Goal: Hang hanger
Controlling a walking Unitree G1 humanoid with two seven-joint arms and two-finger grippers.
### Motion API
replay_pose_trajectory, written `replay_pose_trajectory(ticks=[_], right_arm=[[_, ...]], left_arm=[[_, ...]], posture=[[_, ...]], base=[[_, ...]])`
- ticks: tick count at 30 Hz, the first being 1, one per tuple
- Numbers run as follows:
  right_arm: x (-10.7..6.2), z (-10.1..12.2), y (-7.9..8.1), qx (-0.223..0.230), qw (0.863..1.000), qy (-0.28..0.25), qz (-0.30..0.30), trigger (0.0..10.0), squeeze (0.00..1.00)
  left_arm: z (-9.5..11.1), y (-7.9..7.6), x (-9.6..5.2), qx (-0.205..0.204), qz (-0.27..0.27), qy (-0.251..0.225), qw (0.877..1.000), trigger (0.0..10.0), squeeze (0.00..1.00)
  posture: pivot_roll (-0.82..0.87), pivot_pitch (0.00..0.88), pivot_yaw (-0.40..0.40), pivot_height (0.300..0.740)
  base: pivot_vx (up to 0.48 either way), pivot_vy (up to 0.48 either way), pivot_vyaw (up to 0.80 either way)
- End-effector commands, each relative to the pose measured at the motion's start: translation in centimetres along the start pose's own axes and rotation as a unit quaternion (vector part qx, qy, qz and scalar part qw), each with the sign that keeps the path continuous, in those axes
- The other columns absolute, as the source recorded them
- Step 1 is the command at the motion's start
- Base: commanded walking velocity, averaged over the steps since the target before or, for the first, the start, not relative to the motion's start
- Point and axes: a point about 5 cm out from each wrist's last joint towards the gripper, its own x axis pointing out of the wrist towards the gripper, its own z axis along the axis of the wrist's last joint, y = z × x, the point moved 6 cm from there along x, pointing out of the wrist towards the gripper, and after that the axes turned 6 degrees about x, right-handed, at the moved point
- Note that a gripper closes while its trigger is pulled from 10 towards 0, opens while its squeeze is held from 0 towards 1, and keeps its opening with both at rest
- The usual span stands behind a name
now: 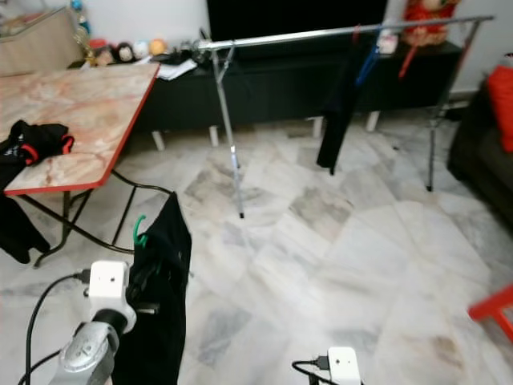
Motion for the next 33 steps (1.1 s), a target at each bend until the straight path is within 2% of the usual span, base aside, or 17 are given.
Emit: replay_pose_trajectory(ticks=[1,4,7,9,11,12,14,15,16,18,19,21,22,23,25,29,33], right_arm=[[0.0,0.1,0.5,-0.007,1.0,-0.006,0.006,10.0,0.0],[0.0,0.5,0.6,-0.013,1.0,-0.018,0.008,10.0,0.0],[-0.1,1.7,0.9,-0.015,0.998,-0.06,0.015,10.0,0.0],[-0.2,2.2,1.0,-0.018,0.997,-0.074,0.021,10.0,0.0],[-0.3,3.0,1.5,-0.045,0.994,-0.097,0.036,10.0,0.0],[-0.3,3.0,1.5,-0.045,0.994,-0.097,0.036,10.0,0.0],[0.0,11.0,2.0,-0.067,0.977,-0.195,0.055,10.0,0.0],[-0.5,15.5,2.1,-0.081,0.964,-0.248,0.061,10.0,0.0],[-1.0,18.3,2.2,-0.09,0.954,-0.28,0.064,10.0,0.0],[-2.0,20.8,2.4,-0.114,0.938,-0.318,0.072,10.0,0.0],[-3.0,22.2,2.8,-0.176,0.916,-0.353,0.072,10.0,0.0],[-3.7,23.0,3.3,-0.202,0.9,-0.378,0.08,10.0,0.0],[-3.7,23.0,3.3,-0.202,0.9,-0.378,0.08,10.0,0.0],[-4.8,23.9,3.9,-0.202,0.885,-0.408,0.095,10.0,0.0],[-6.2,24.8,4.5,-0.196,0.868,-0.44,0.122,10.0,0.0],[-7.2,24.7,4.7,-0.179,0.865,-0.441,0.155,10.0,0.0],[-8.4,23.6,4.4,-0.195,0.859,-0.441,0.174,10.0,0.0]], left_arm=[[1.1,0.3,0.3,0.006,-0.003,-0.013,1.0,10.0,0.0],[1.6,0.3,0.6,0.004,-0.003,-0.018,1.0,10.0,0.0],[2.8,0.2,1.5,0.023,-0.016,-0.021,0.999,10.0,0.0],[3.6,-0.3,1.8,0.009,-0.03,-0.026,0.999,10.0,0.0],[5.0,-1.7,2.3,0.023,-0.073,-0.033,0.997,10.0,0.0],[5.0,-1.7,2.3,0.023,-0.073,-0.033,0.997,10.0,0.0],[5.9,-3.2,2.4,0.032,-0.116,-0.037,0.992,10.0,0.0],[6.3,-4.0,2.3,0.043,-0.142,-0.039,0.988,10.0,0.0],[6.5,-4.5,2.2,0.051,-0.159,-0.041,0.985,10.0,0.0],[7.0,-5.5,2.0,0.058,-0.192,-0.045,0.979,10.0,0.0],[7.7,-6.5,1.9,0.071,-0.225,-0.05,0.97,10.0,0.0],[8.2,-7.1,1.9,0.076,-0.243,-0.054,0.965,10.0,0.0],[8.2,-7.1,1.9,0.076,-0.243,-0.054,0.965,10.0,0.0],[8.8,-7.6,1.9,0.076,-0.257,-0.061,0.961,10.0,0.0],[9.3,-8.3,2.3,0.077,-0.268,-0.067,0.958,10.0,0.0],[9.4,-8.8,2.5,0.08,-0.273,-0.068,0.956,10.0,0.0],[9.7,-9.2,2.6,0.078,-0.283,-0.069,0.953,10.0,0.0]], posture=[[0.0,0.0,0.019,0.74],[0.01,0.0,0.018,0.74],[0.0,0.0,0.021,0.74],[0.0,0.0,0.024,0.74],[0.0,0.0,0.023,0.74],[0.0,0.0,0.023,0.74],[-0.01,0.0,0.024,0.74],[-0.01,0.0,0.025,0.74],[-0.01,0.0,0.026,0.74],[-0.02,0.0,0.026,0.74],[-0.02,0.0,0.026,0.74],[-0.02,0.0,0.028,0.74],[-0.02,0.0,0.028,0.74],[-0.03,0.0,0.03,0.74],[-0.03,0.0,0.031,0.74],[-0.04,0.0,0.033,0.74],[-0.05,0.0,0.034,0.74]], base=[[-0.247,0.0,0.0],[0.0,0.0,0.0],[0.0,0.0,0.0],[0.0,0.0,0.0],[0.0,0.0,0.0],[0.0,0.0,0.0],[0.0,0.0,0.0],[0.0,0.0,0.0],[0.0,0.0,0.0],[0.0,0.0,0.0],[0.0,0.0,0.0],[0.0,0.0,0.0],[0.0,0.0,0.0],[0.0,0.0,0.0],[0.0,0.0,0.0],[0.0,0.0,0.0],[0.0,0.0,0.0]])
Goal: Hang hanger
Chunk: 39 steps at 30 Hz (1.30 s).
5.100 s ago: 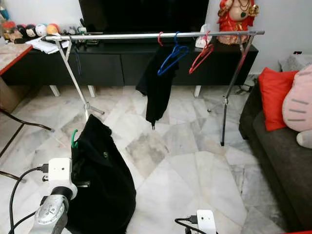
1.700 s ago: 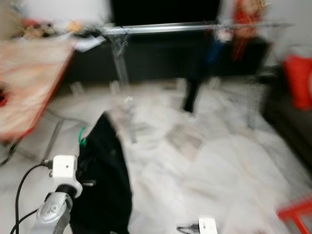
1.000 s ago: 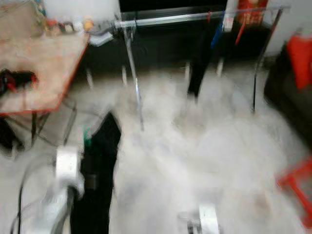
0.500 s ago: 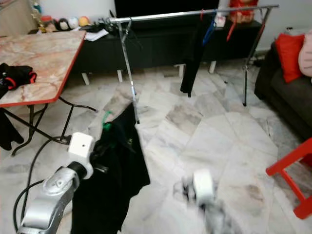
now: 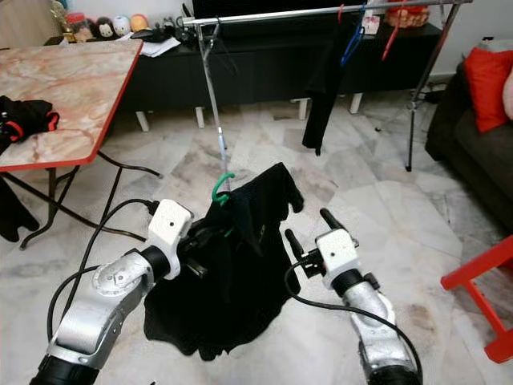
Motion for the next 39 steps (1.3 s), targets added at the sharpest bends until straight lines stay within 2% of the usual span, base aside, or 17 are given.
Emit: replay_pose_trajectory(ticks=[1,6,7,13,14,15,18,19,20,21,28,31,33,38,39], right_arm=[[-1.0,-0.2,0.6,0.0,1.0,0.003,0.017,10.0,0.0],[-1.7,-0.6,1.5,0.008,0.999,0.011,0.044,10.0,0.0],[-1.8,-0.3,2.5,0.021,0.997,0.013,0.075,10.0,0.0],[-2.2,-0.3,3.9,0.04,0.992,0.026,0.117,10.0,0.0],[-2.4,-0.7,4.1,0.045,0.99,0.035,0.126,10.0,0.86],[-2.4,-0.8,4.2,0.047,0.99,0.037,0.127,10.0,1.0],[-2.4,-0.9,4.2,0.04,0.991,0.04,0.124,10.0,1.0],[-2.4,-1.0,4.2,0.034,0.991,0.042,0.124,10.0,0.95],[-2.3,-1.0,4.1,0.027,0.991,0.042,0.122,10.0,0.69],[-2.3,-1.1,3.9,0.025,0.992,0.044,0.117,10.0,0.0],[-1.8,-1.1,2.8,0.033,0.995,0.046,0.079,10.0,0.0],[-1.6,-2.3,2.2,0.015,0.996,0.075,0.054,10.0,0.0],[-1.5,-2.7,2.1,0.032,0.995,0.079,0.042,10.0,0.0],[-1.2,-2.9,2.6,0.038,0.995,0.08,0.04,10.0,0.0],[-1.2,-3.2,2.6,0.04,0.995,0.084,0.037,0.4,0.0]], left_arm=[[1.1,-0.2,0.2,0.004,-0.015,-0.017,1.0,10.0,0.0],[2.2,-1.5,0.5,0.013,-0.058,-0.034,0.998,10.0,0.0],[2.7,-2.0,0.8,0.016,-0.073,-0.042,0.996,10.0,0.0],[3.6,-2.3,1.5,0.022,-0.081,-0.057,0.995,10.0,0.0],[4.2,-2.7,1.7,0.02,-0.09,-0.067,0.994,10.0,0.0],[4.5,-3.0,1.8,0.019,-0.097,-0.073,0.992,10.0,0.0],[5.0,-3.7,1.8,0.017,-0.11,-0.08,0.99,10.0,0.0],[5.0,-3.8,1.8,0.018,-0.113,-0.08,0.99,10.0,0.0],[5.0,-4.0,1.8,0.017,-0.115,-0.08,0.99,10.0,0.0],[4.9,-4.1,1.9,0.017,-0.117,-0.079,0.99,10.0,0.0],[4.9,-4.8,1.7,0.006,-0.134,-0.084,0.987,10.0,0.0],[4.8,-5.0,1.6,0.004,-0.14,-0.083,0.987,10.0,0.0],[4.7,-5.1,1.6,0.007,-0.142,-0.081,0.986,10.0,0.0],[4.7,-5.1,1.5,0.009,-0.143,-0.082,0.986,10.0,0.0],[4.7,-5.0,1.5,0.01,-0.141,-0.082,0.987,10.0,0.0]], posture=[[-0.05,0.0,0.031,0.74],[-0.06,0.0,0.029,0.74],[-0.06,0.0,0.028,0.74],[-0.06,0.0,0.021,0.74],[-0.07,0.0,0.019,0.74],[-0.07,0.0,0.019,0.74],[-0.07,0.0,0.018,0.74],[-0.07,0.0,0.017,0.74],[-0.07,0.0,0.017,0.74],[-0.07,0.0,0.017,0.74],[-0.07,0.0,0.017,0.74],[-0.07,0.0,0.015,0.74],[-0.07,0.0,0.014,0.74],[-0.06,0.0,0.013,0.74],[-0.06,0.0,0.013,0.74]], base=[[0.0,0.0,0.0],[0.0,0.0,0.0],[0.0,0.0,0.0],[0.0,0.0,0.0],[0.0,0.0,0.0],[0.0,0.0,0.0],[0.0,0.0,0.0],[0.0,0.0,0.0],[0.0,0.0,0.0],[0.0,0.0,0.0],[0.0,0.0,0.0],[0.0,0.0,0.0],[0.0,0.0,0.0],[0.0,0.0,0.0],[0.0,0.0,0.0]])
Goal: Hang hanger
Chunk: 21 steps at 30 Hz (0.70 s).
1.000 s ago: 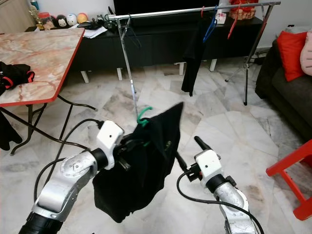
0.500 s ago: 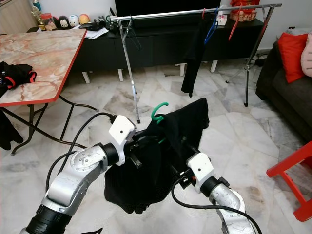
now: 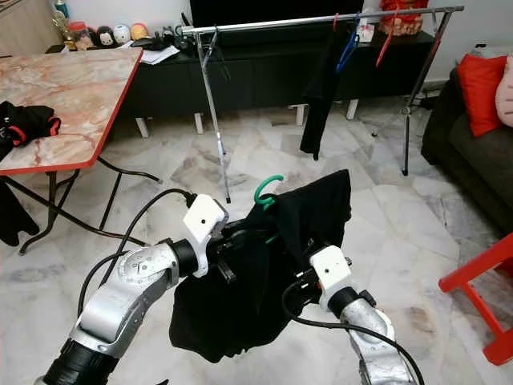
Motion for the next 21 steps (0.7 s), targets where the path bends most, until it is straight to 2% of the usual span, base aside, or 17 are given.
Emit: replay_pose_trajectory(ticks=[1,2,21], right_arm=[[0.23,-0.38,-0.09,0.001,1.0,0.007,-0.007,0.4,0.0],[0.24,-0.48,-0.08,0.001,1.0,0.008,-0.008,0.0,0.0],[0.4,-0.62,-0.43,0.007,1.0,0.001,-0.028,0.0,0.0]], left_arm=[[1.32,-0.06,-0.14,0.01,-0.002,-0.024,1.0,10.0,0.0],[1.32,-0.06,-0.15,0.009,-0.002,-0.024,1.0,10.0,0.0],[1.29,-0.04,-0.32,0.006,0.003,-0.025,1.0,10.0,0.0]], posture=[[-0.06,0.0,0.013,0.74],[-0.06,0.0,0.013,0.74],[-0.05,0.0,0.013,0.74]], base=[[0.0,0.0,0.0],[0.0,0.0,0.0],[0.0,0.0,0.0]])
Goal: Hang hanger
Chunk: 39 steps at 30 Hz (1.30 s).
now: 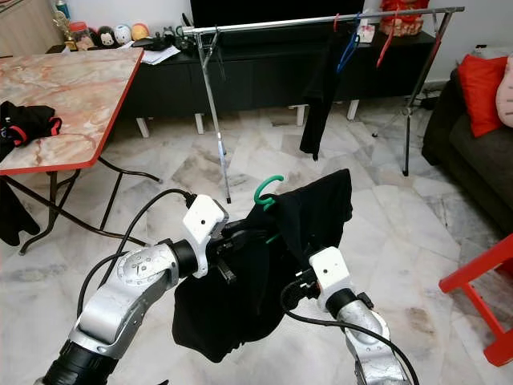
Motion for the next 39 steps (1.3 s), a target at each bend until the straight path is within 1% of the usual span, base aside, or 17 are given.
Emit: replay_pose_trajectory(ticks=[1,14,32,35,39], right_arm=[[0.16,0.07,-0.08,0.003,1.0,-0.002,-0.002,0.0,0.0],[0.13,-0.33,0.46,0.007,1.0,0.001,0.0,0.0,0.0],[0.06,-0.38,0.21,0.01,1.0,0.0,-0.009,0.0,0.0],[0.19,-0.45,0.7,0.011,1.0,0.001,-0.002,0.0,0.0],[0.28,-0.47,0.87,0.012,1.0,0.001,-0.001,0.0,0.0]], left_arm=[[1.23,0.0,-0.2,0.005,0.001,-0.023,1.0,10.0,0.0],[1.25,0.16,-0.41,0.001,0.009,-0.023,1.0,10.0,0.0],[1.56,0.26,-0.46,-0.003,0.01,-0.027,1.0,10.0,0.0],[1.55,0.24,-0.48,-0.003,0.01,-0.027,1.0,10.0,0.0],[1.65,0.22,-0.47,-0.003,0.009,-0.028,1.0,10.0,0.0]], posture=[[-0.05,0.0,0.013,0.74],[-0.04,0.0,0.011,0.74],[-0.04,0.0,0.016,0.74],[-0.04,0.0,0.015,0.74],[-0.04,0.0,0.015,0.74]], base=[[0.0,0.0,0.0],[0.0,0.0,0.0],[0.0,0.0,0.0],[0.0,0.0,0.0],[0.0,0.0,0.0]])
